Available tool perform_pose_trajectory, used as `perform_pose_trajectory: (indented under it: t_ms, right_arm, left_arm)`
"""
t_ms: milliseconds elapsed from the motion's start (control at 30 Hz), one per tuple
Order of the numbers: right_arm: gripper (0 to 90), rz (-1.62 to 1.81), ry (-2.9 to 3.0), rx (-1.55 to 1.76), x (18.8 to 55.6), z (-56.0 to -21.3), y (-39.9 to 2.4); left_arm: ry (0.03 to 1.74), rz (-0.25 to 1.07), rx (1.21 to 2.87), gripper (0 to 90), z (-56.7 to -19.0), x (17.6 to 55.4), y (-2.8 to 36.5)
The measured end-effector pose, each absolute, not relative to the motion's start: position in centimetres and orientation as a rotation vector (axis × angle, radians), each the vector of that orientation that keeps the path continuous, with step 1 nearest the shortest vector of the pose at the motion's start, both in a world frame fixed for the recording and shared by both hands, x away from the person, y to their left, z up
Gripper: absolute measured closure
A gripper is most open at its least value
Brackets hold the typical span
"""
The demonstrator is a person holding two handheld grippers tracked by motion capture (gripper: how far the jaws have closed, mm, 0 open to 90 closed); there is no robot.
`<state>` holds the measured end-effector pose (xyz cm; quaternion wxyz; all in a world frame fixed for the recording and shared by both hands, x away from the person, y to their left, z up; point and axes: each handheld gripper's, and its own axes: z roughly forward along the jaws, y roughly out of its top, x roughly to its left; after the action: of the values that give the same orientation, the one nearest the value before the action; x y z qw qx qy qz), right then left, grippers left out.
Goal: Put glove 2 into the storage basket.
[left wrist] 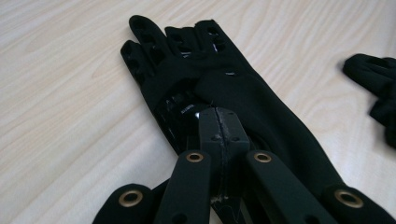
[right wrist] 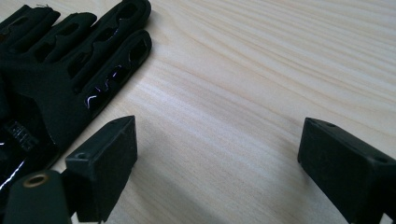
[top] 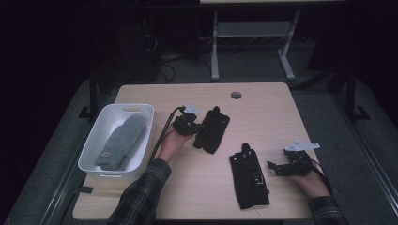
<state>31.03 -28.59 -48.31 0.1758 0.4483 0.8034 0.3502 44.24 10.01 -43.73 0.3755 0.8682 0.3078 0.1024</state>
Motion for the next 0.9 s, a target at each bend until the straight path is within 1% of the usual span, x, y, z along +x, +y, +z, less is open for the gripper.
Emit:
perform_pose_trajectory:
  t_ms: [200, 333, 400, 600, 900]
  right_arm:
    - [11.7, 0.992, 2.275, 1.269, 31.0, -48.3, -28.6]
    - [11.7, 0.992, 2.276, 1.269, 31.0, -48.3, -28.6]
    - [11.6, 0.992, 2.276, 1.267, 31.1, -48.3, -28.6]
    - [11.6, 0.992, 2.276, 1.267, 31.0, -48.3, -28.6]
    - [11.7, 0.993, 2.274, 1.270, 31.1, -48.3, -28.6]
  left_arm:
    - [0.808, 0.256, 2.249, 89.5, -45.2, 45.1, 9.3]
    - [0.803, 0.260, 2.300, 89.5, -46.3, 45.2, 9.1]
    - [0.817, 0.244, 2.282, 89.5, -46.4, 45.2, 9.2]
    - [0.798, 0.226, 2.301, 89.6, -46.2, 44.7, 9.3]
    - [0.758, 0.182, 2.318, 89.7, -46.2, 42.8, 9.8]
